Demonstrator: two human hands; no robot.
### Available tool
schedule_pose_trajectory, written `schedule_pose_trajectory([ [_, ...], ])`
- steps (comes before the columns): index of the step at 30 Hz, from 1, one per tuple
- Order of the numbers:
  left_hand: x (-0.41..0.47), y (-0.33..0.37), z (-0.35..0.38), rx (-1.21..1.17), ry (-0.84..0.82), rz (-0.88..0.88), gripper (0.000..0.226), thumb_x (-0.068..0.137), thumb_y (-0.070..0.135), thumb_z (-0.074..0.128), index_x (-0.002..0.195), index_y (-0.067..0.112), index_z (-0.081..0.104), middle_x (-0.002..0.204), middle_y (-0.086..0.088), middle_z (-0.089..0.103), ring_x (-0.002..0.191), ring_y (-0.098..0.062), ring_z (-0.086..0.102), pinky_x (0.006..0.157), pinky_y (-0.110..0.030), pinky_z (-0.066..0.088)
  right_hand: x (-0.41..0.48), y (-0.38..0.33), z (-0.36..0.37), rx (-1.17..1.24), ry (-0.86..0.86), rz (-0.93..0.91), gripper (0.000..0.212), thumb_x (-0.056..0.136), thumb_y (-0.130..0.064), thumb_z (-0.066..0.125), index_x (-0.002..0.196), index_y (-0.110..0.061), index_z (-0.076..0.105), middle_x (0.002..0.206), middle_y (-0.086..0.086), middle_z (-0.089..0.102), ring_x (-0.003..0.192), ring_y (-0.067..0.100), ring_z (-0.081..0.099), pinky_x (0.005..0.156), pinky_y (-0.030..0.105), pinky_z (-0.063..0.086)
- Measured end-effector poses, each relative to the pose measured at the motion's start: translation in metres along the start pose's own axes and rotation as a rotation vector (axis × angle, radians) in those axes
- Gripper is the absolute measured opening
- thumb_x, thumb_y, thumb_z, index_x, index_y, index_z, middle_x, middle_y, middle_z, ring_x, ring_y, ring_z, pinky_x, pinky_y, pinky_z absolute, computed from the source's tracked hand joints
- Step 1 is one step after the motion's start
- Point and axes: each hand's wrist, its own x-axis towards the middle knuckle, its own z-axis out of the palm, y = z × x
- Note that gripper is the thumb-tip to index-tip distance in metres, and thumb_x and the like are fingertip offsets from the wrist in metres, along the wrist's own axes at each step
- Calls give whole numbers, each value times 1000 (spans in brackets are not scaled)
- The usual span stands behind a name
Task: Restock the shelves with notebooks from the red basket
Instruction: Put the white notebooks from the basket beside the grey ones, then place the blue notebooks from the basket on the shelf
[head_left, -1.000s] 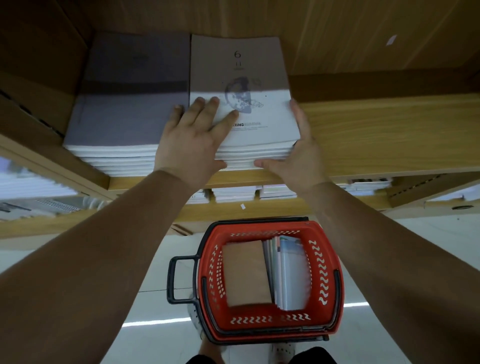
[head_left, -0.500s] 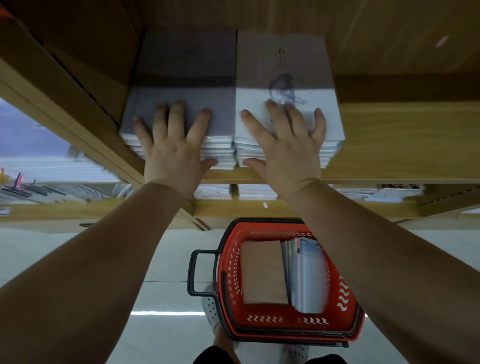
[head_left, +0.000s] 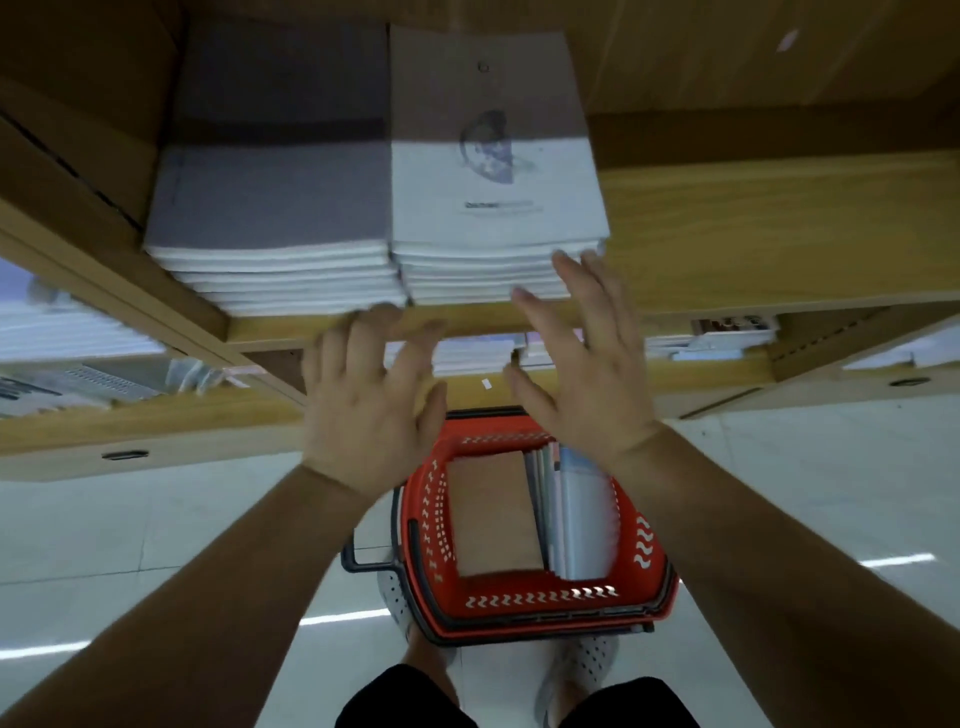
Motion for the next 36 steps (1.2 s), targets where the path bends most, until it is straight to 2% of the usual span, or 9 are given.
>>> schedule_pose_trajectory([
  [4, -45, 52, 42, -181, -421, -32, 32, 81, 26, 76, 108, 10, 70, 102, -15, 62, 89, -40, 61, 75, -47, 52, -112, 46, -4, 10, -259, 257, 62, 91, -36, 75, 146, -15, 55, 156, 24, 43, 148, 43, 37, 119, 57, 36],
  [8, -75, 105, 106, -226, -903, -224, 54, 91, 40, 65, 140, 19, 54, 138, -10, 51, 126, -35, 52, 100, -45, 50, -189, 81, 12, 70, -650, 567, 68, 91, -48, 67, 152, -32, 42, 163, 8, 35, 149, 33, 35, 117, 55, 41],
  [11, -101, 138, 169, -298, -1044, -406, 63, 95, 49, 59, 149, 22, 42, 148, -7, 45, 131, -31, 50, 103, -43, 49, -233, 99, 40, 157, -789, 746, 73, 95, -48, 67, 159, -35, 33, 168, 3, 24, 154, 28, 26, 122, 51, 35],
  [15, -136, 169, 246, -422, -1167, -602, 60, 98, 50, 59, 148, 22, 41, 144, -10, 49, 115, -27, 59, 95, -45, 53, -287, 124, 91, 261, -881, 976, 68, 98, -49, 64, 157, -30, 38, 167, 6, 26, 152, 33, 31, 122, 51, 35],
  [21, -170, 197, 337, -837, -1137, -932, 62, 100, 36, 64, 153, 24, 35, 130, 2, 57, 86, 2, 52, 65, -16, 40, -343, 155, 167, 461, -742, 1204, 50, 107, -44, 51, 153, -24, 46, 154, 8, 45, 139, 27, 48, 110, 40, 45],
  [26, -206, 210, 395, -1099, -1080, -1175, 83, 94, 32, 72, 158, 40, 19, 142, -2, 57, 115, -19, 64, 89, -42, 60, -378, 175, 220, 628, -677, 1354, 57, 104, -56, 48, 156, -35, 39, 156, 3, 49, 143, 27, 48, 118, 50, 41],
  [29, -223, 219, 415, -1134, -998, -1242, 96, 92, 32, 74, 157, 55, 6, 143, 6, 54, 120, -22, 60, 92, -47, 58, -396, 182, 239, 629, -656, 1441, 88, 85, -78, 47, 162, -43, 24, 169, -4, 31, 155, 23, 31, 126, 50, 28],
  [32, -240, 225, 428, -1156, -900, -1323, 89, 87, 33, 78, 158, 46, 26, 132, 8, 65, 106, -14, 68, 73, -28, 58, -410, 178, 249, 639, -721, 1407, 108, 68, -94, 31, 162, -51, 1, 174, 1, 16, 157, 29, 25, 125, 57, 28],
  [36, -250, 222, 439, -1210, -826, -1326, 90, 75, 28, 82, 155, 35, 40, 124, 8, 72, 102, -12, 73, 72, -24, 59, -420, 180, 257, 724, -608, 1453, 91, 94, -73, 51, 164, -47, 0, 172, 1, 22, 154, 29, 31, 124, 54, 30],
])
